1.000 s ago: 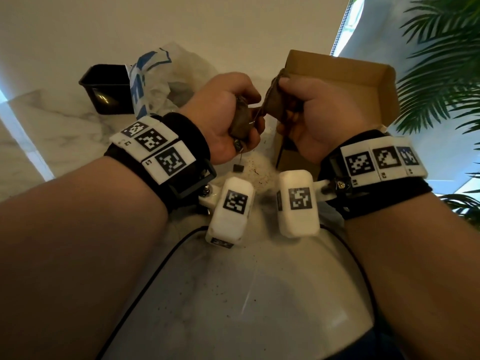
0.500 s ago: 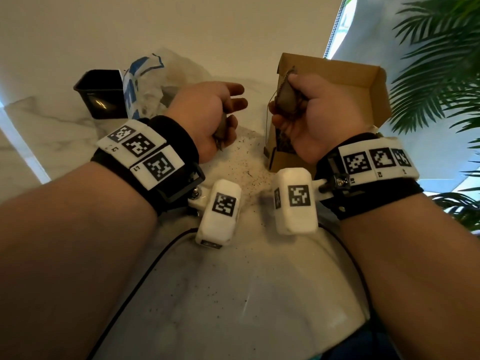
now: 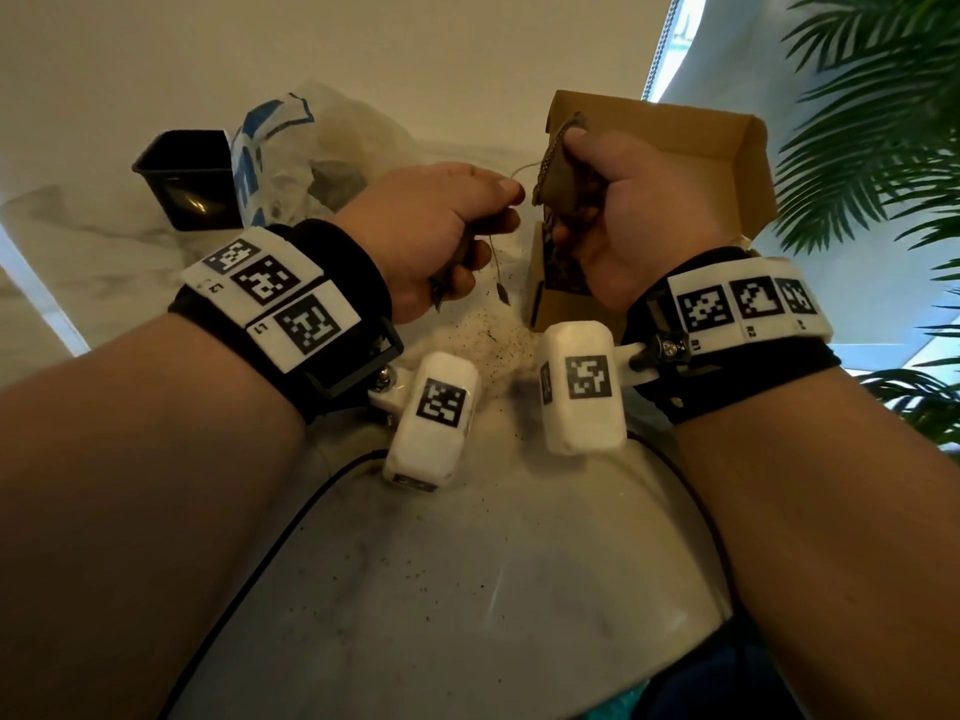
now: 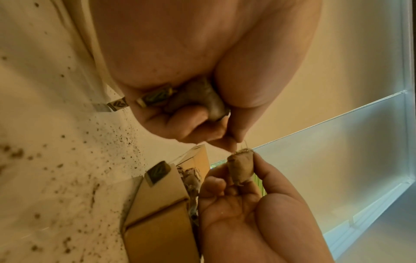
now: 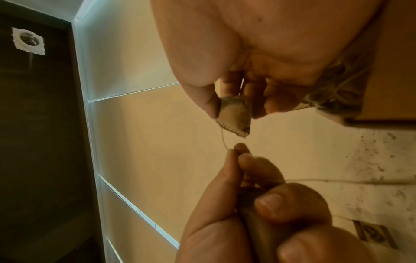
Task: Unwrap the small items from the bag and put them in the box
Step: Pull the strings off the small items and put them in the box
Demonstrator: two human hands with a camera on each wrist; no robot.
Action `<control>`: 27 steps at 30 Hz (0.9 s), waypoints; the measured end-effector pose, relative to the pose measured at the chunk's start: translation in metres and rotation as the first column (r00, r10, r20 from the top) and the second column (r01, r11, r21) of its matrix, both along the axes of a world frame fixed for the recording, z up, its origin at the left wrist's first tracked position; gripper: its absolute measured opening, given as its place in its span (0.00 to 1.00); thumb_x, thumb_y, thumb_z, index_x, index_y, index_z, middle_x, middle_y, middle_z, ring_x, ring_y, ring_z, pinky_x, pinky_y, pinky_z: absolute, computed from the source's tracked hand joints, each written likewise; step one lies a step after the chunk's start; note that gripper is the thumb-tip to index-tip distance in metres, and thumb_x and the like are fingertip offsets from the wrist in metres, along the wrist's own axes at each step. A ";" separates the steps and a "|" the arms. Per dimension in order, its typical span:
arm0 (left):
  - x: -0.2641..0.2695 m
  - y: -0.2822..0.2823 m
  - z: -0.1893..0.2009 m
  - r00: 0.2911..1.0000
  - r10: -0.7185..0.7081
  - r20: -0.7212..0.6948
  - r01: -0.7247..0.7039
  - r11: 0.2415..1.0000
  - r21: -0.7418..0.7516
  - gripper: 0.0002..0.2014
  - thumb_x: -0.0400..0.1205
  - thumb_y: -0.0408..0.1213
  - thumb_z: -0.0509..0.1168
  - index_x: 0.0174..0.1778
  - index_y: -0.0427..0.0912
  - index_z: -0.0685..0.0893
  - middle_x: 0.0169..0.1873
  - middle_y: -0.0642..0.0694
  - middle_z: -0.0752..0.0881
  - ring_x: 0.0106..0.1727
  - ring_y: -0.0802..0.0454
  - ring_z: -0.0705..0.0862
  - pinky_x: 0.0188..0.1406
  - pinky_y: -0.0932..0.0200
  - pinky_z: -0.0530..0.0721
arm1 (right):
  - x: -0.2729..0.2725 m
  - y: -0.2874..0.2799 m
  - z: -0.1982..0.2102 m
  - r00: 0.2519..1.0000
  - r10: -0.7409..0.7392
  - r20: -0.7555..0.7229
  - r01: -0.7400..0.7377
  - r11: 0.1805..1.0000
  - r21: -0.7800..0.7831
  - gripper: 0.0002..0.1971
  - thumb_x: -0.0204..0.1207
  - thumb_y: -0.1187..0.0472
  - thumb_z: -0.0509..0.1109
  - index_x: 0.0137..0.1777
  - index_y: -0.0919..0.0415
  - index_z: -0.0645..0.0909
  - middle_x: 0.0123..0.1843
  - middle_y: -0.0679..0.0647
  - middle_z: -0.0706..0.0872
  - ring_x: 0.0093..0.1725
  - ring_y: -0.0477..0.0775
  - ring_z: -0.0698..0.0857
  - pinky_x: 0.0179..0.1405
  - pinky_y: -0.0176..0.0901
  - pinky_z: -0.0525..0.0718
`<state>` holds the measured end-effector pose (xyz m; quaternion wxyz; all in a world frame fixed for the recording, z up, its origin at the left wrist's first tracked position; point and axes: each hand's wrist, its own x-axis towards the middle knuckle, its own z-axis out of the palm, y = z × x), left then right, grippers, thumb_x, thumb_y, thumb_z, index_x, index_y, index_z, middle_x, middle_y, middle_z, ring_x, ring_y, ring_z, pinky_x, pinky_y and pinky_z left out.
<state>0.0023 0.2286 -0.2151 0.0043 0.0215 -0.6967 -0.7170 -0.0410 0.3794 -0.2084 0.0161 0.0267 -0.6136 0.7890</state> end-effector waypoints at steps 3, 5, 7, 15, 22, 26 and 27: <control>-0.001 0.000 0.001 0.999 0.024 -0.038 -0.023 0.999 0.030 0.07 0.88 0.43 0.65 0.52 0.46 0.86 0.32 0.52 0.77 0.27 0.58 0.73 0.21 0.64 0.68 | 0.002 -0.002 0.004 1.000 -0.007 0.004 0.007 0.998 -0.057 0.11 0.82 0.61 0.70 0.61 0.65 0.81 0.47 0.60 0.87 0.39 0.55 0.87 0.33 0.43 0.85; -0.002 0.000 0.002 0.996 0.037 -0.075 -0.033 0.998 0.055 0.07 0.89 0.43 0.63 0.51 0.46 0.85 0.30 0.53 0.74 0.26 0.58 0.72 0.21 0.64 0.67 | 0.003 -0.002 0.007 1.000 0.018 0.024 -0.017 0.998 -0.057 0.11 0.84 0.67 0.63 0.65 0.64 0.79 0.46 0.61 0.87 0.33 0.52 0.87 0.28 0.41 0.84; -0.004 -0.001 0.004 0.991 0.077 -0.113 -0.066 0.993 0.098 0.07 0.89 0.43 0.63 0.50 0.47 0.84 0.29 0.54 0.74 0.26 0.58 0.71 0.21 0.63 0.67 | 0.006 -0.002 0.009 0.995 0.085 0.054 -0.085 0.996 0.002 0.15 0.85 0.68 0.58 0.67 0.59 0.78 0.42 0.58 0.86 0.27 0.50 0.82 0.22 0.39 0.78; -0.007 -0.008 0.006 0.960 0.205 -0.193 -0.178 0.973 0.149 0.04 0.88 0.41 0.64 0.51 0.48 0.84 0.36 0.51 0.75 0.26 0.59 0.73 0.20 0.63 0.68 | 0.019 0.004 0.006 0.865 0.500 -0.031 -0.485 0.852 0.198 0.17 0.85 0.59 0.54 0.52 0.62 0.85 0.28 0.53 0.75 0.20 0.51 0.66 0.24 0.41 0.57; -0.006 -0.008 0.000 0.985 0.112 -0.131 -0.115 0.993 -0.010 0.05 0.87 0.43 0.67 0.50 0.48 0.87 0.43 0.49 0.82 0.29 0.57 0.75 0.21 0.62 0.72 | 0.019 0.005 0.007 0.867 0.457 -0.199 -0.477 0.876 -0.066 0.19 0.85 0.64 0.52 0.61 0.58 0.85 0.47 0.58 0.83 0.32 0.53 0.78 0.29 0.42 0.70; -0.006 -0.008 -0.002 0.991 0.096 -0.088 -0.103 0.992 -0.073 0.05 0.87 0.41 0.68 0.50 0.46 0.87 0.43 0.49 0.86 0.27 0.57 0.75 0.20 0.63 0.71 | 0.016 0.005 0.008 0.896 0.381 -0.230 -0.426 0.883 -0.197 0.17 0.87 0.63 0.55 0.65 0.53 0.83 0.58 0.60 0.83 0.39 0.54 0.83 0.33 0.43 0.77; -0.006 -0.008 -0.002 0.992 0.094 -0.081 -0.101 0.991 -0.085 0.05 0.87 0.40 0.68 0.50 0.46 0.88 0.43 0.48 0.87 0.27 0.57 0.76 0.20 0.63 0.71 | 0.015 0.005 0.008 0.904 0.360 -0.232 -0.411 0.881 -0.236 0.16 0.87 0.64 0.55 0.65 0.52 0.82 0.58 0.59 0.83 0.40 0.53 0.84 0.33 0.42 0.77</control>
